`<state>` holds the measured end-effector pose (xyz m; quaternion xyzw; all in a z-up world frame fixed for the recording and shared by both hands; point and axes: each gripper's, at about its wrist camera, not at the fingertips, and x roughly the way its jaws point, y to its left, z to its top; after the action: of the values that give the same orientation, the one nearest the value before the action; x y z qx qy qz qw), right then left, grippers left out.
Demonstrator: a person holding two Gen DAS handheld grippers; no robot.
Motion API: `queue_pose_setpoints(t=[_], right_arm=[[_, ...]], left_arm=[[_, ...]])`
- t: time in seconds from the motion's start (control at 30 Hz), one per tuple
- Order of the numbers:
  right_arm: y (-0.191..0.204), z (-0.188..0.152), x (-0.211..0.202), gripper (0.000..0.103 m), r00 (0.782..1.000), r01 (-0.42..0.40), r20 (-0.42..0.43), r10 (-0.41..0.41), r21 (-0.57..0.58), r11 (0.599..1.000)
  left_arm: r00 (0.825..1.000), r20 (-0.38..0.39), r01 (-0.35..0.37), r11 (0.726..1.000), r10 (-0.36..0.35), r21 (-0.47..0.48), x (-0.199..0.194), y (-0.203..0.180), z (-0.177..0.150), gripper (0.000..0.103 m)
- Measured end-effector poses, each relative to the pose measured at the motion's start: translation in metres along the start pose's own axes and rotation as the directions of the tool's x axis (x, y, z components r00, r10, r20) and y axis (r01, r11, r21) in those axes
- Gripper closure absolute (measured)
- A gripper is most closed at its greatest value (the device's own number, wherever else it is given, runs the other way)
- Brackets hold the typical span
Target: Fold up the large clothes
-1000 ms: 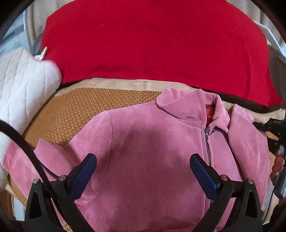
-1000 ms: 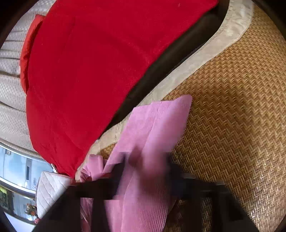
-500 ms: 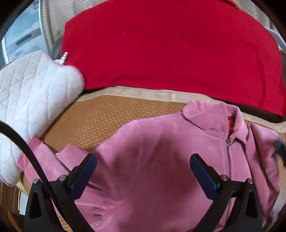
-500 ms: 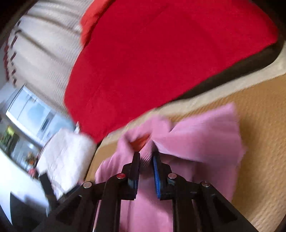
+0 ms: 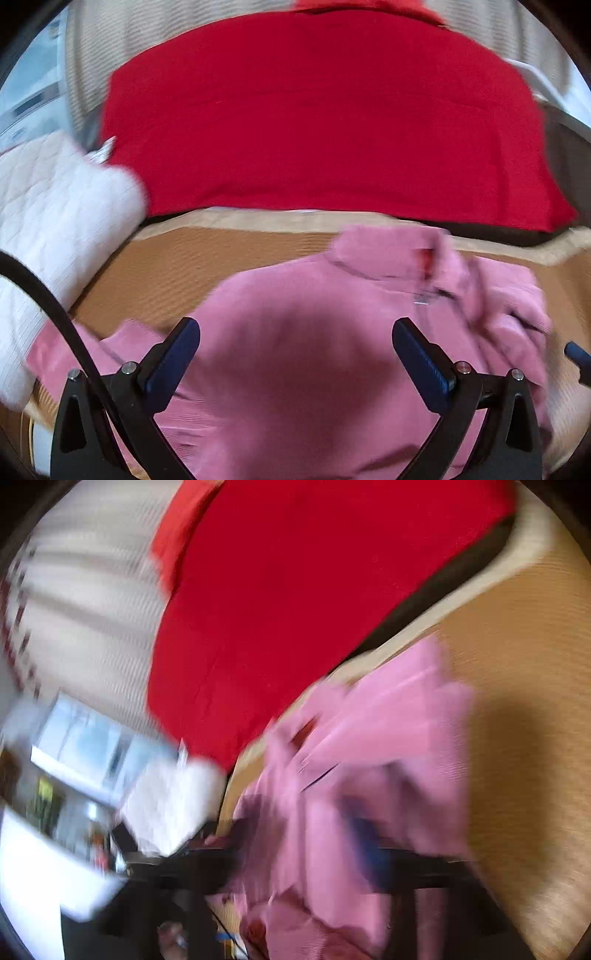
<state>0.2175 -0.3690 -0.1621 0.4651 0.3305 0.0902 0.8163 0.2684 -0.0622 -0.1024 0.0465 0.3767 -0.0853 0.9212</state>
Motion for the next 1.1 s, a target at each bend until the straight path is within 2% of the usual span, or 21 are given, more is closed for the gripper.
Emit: queue_pose_setpoints(t=[0.03, 0.07, 0.2, 0.27, 0.37, 0.43, 0.53, 0.67, 0.7, 0.73, 0.77, 0.8, 0.83, 0.87, 0.9, 0.97, 1.03, 1.1], right_arm=[[-0.007, 0.004, -0.012, 0.000, 0.998, -0.005, 0.061, 0.003, 0.030, 1.000], [-0.012, 0.008, -0.019, 0.000, 0.993, -0.033, 0.118, 0.028, 0.045, 0.998], [-0.025, 0.020, -0.009, 0.002, 0.994, -0.060, 0.096, 0.053, 0.076, 0.995], [-0.044, 0.030, -0.021, 0.007, 0.993, -0.081, 0.094, 0.070, 0.121, 0.989], [-0.065, 0.042, -0.034, 0.015, 0.991, -0.104, 0.103, 0.086, 0.183, 0.978], [-0.074, 0.046, -0.038, 0.015, 0.990, -0.111, 0.109, 0.090, 0.202, 0.973], [-0.078, 0.047, -0.048, 0.015, 0.988, -0.116, 0.123, 0.091, 0.212, 0.970], [-0.080, 0.054, -0.059, 0.015, 0.988, -0.106, 0.136, 0.078, 0.206, 0.973], [-0.081, 0.056, -0.061, 0.015, 0.988, -0.102, 0.139, 0.075, 0.203, 0.974], [-0.081, 0.057, -0.061, 0.016, 0.988, -0.098, 0.140, 0.071, 0.198, 0.975], [-0.080, 0.058, -0.061, 0.017, 0.988, -0.095, 0.140, 0.068, 0.193, 0.977], [-0.080, 0.058, -0.060, 0.019, 0.989, -0.089, 0.136, 0.064, 0.188, 0.978], [-0.080, 0.059, -0.058, 0.020, 0.989, -0.088, 0.131, 0.064, 0.185, 0.979], [-0.079, 0.059, -0.056, 0.023, 0.990, -0.089, 0.127, 0.066, 0.183, 0.979], [-0.079, 0.059, -0.055, 0.025, 0.990, -0.090, 0.121, 0.069, 0.179, 0.980], [-0.077, 0.059, -0.053, 0.025, 0.991, -0.083, 0.116, 0.064, 0.170, 0.982], [-0.074, 0.059, -0.051, 0.025, 0.992, -0.066, 0.115, 0.048, 0.154, 0.986], [-0.069, 0.058, -0.048, 0.025, 0.993, -0.052, 0.111, 0.038, 0.135, 0.990]], left_arm=[[1.000, 0.009, 0.021, 1.000, -0.021, 0.020, -0.004, -0.009, 0.000, 0.000], [0.999, 0.013, 0.044, 0.998, -0.045, 0.044, -0.007, -0.021, 0.000, 0.000], [0.996, -0.023, 0.085, 0.977, -0.082, 0.197, -0.005, -0.082, 0.005, 0.000], [0.994, -0.060, 0.101, 0.961, -0.088, 0.259, 0.004, -0.109, 0.010, 0.000], [0.988, -0.125, 0.131, 0.932, -0.093, 0.339, 0.027, -0.148, 0.017, 0.000], [0.974, -0.207, 0.165, 0.905, -0.088, 0.392, 0.050, -0.169, 0.020, 0.000], [0.957, -0.283, 0.197, 0.871, -0.071, 0.449, 0.072, -0.193, 0.018, 0.000], [0.952, -0.294, 0.222, 0.851, -0.085, 0.475, 0.078, -0.213, 0.019, 0.002], [0.953, -0.292, 0.220, 0.851, -0.082, 0.478, 0.081, -0.217, 0.021, 0.010], [0.950, -0.299, 0.226, 0.851, -0.086, 0.474, 0.083, -0.220, 0.022, 0.027], [0.945, -0.314, 0.239, 0.849, -0.091, 0.471, 0.086, -0.222, 0.024, 0.038], [0.938, -0.334, 0.248, 0.848, -0.090, 0.468, 0.090, -0.226, 0.025, 0.059], [0.936, -0.342, 0.244, 0.849, -0.079, 0.469, 0.098, -0.225, 0.028, 0.071], [0.937, -0.343, 0.236, 0.852, -0.071, 0.468, 0.101, -0.226, 0.030, 0.076], [0.939, -0.338, 0.226, 0.857, -0.066, 0.462, 0.102, -0.224, 0.032, 0.089], [0.941, -0.326, 0.236, 0.874, -0.095, 0.425, 0.097, -0.211, 0.038, 0.093], [0.942, -0.292, 0.268, 0.897, -0.167, 0.352, 0.082, -0.188, 0.048, 0.094], [0.949, -0.260, 0.257, 0.916, -0.179, 0.309, 0.070, -0.166, 0.056, 0.095]])
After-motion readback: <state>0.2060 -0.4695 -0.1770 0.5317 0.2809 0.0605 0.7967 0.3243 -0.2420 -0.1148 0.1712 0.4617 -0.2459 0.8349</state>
